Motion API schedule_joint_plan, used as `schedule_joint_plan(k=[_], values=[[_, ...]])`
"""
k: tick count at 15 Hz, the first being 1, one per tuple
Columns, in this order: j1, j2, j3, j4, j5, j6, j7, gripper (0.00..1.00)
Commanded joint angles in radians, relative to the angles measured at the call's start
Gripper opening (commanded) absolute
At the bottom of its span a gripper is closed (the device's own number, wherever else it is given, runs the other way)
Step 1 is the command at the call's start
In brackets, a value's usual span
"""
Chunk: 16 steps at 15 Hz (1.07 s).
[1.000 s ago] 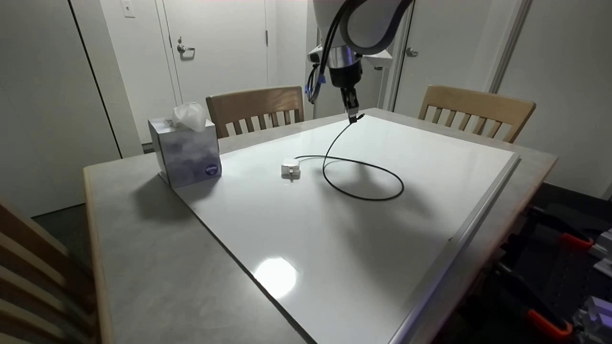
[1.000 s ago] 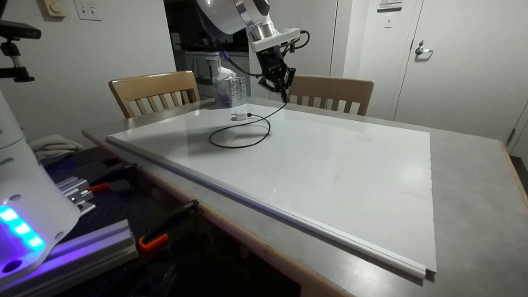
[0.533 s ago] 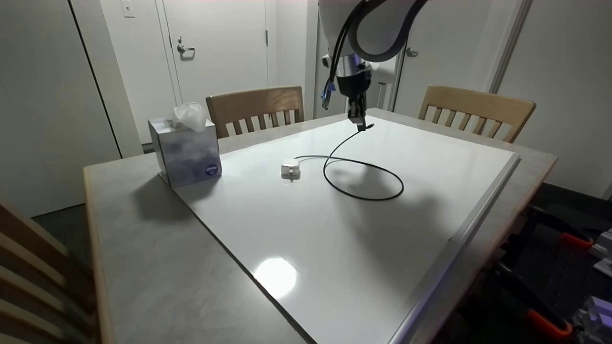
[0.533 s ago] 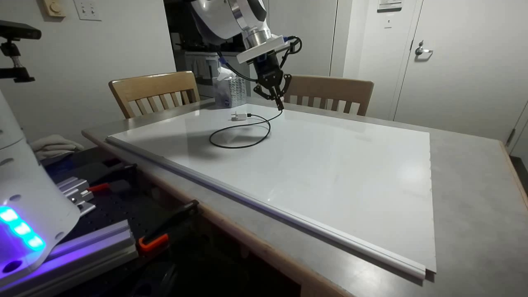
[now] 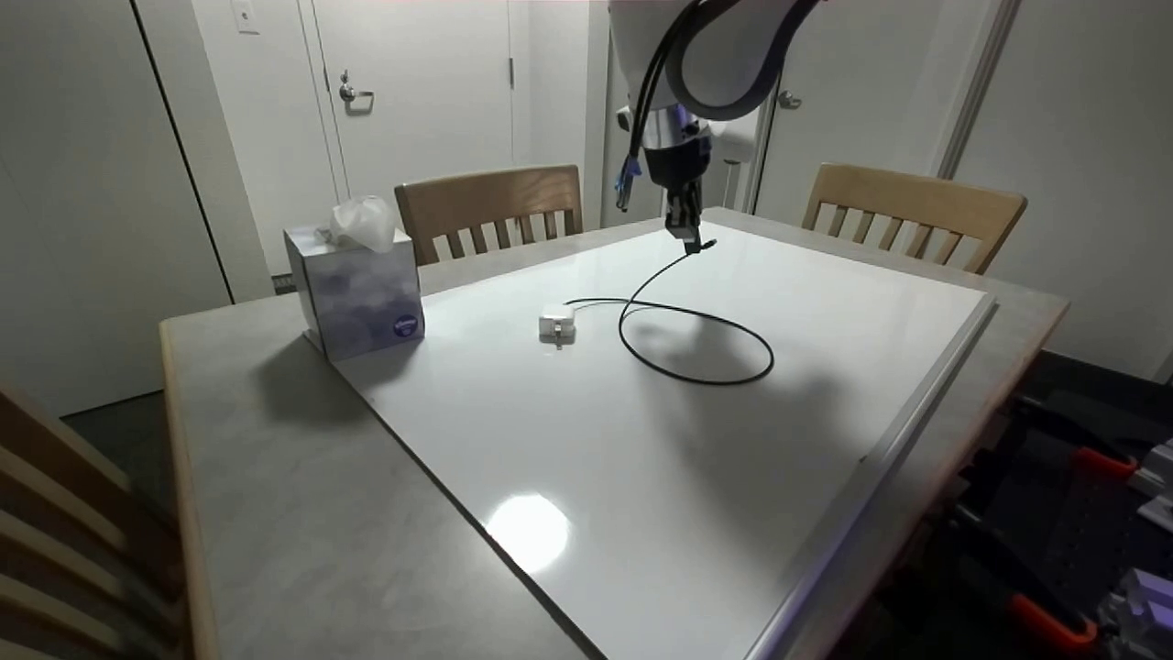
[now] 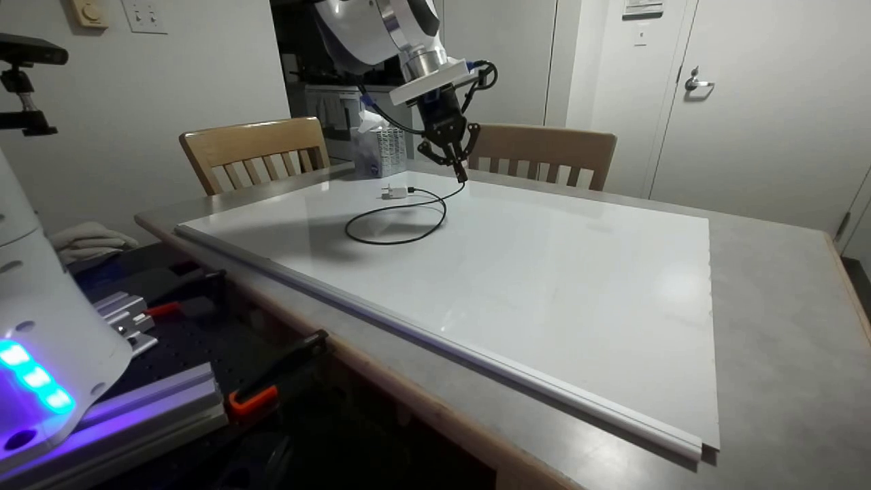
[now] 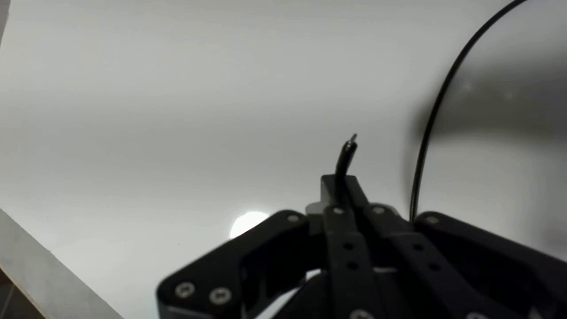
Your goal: Wind the charging cable
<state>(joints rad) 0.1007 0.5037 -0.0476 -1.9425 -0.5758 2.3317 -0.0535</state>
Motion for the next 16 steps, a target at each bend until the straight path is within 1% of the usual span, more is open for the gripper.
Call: schedule_joint_plan(k=[1, 4, 7, 10, 11, 12, 14, 16], values=[[0.011, 0.003, 0.006, -0.005, 0.062, -0.070, 0.066, 0.01], [0.025, 0.008, -0.002, -0.013, 0.114, -0.121, 0.164, 0.01], [0.033, 0.010, -0.014, -0.030, 0.131, -0.109, 0.275, 0.01], [0.036, 0.006, -0.019, -0.047, 0.142, -0.105, 0.352, 0.01], [0.036, 0.003, -0.019, -0.049, 0.145, -0.112, 0.366, 0.28], [0.040, -0.001, -0.021, -0.049, 0.143, -0.123, 0.380, 0.29], [0.044, -0.020, -0.023, -0.054, 0.134, -0.145, 0.389, 0.41], [0.044, -0.045, -0.023, -0.060, 0.129, -0.170, 0.379, 0.58]])
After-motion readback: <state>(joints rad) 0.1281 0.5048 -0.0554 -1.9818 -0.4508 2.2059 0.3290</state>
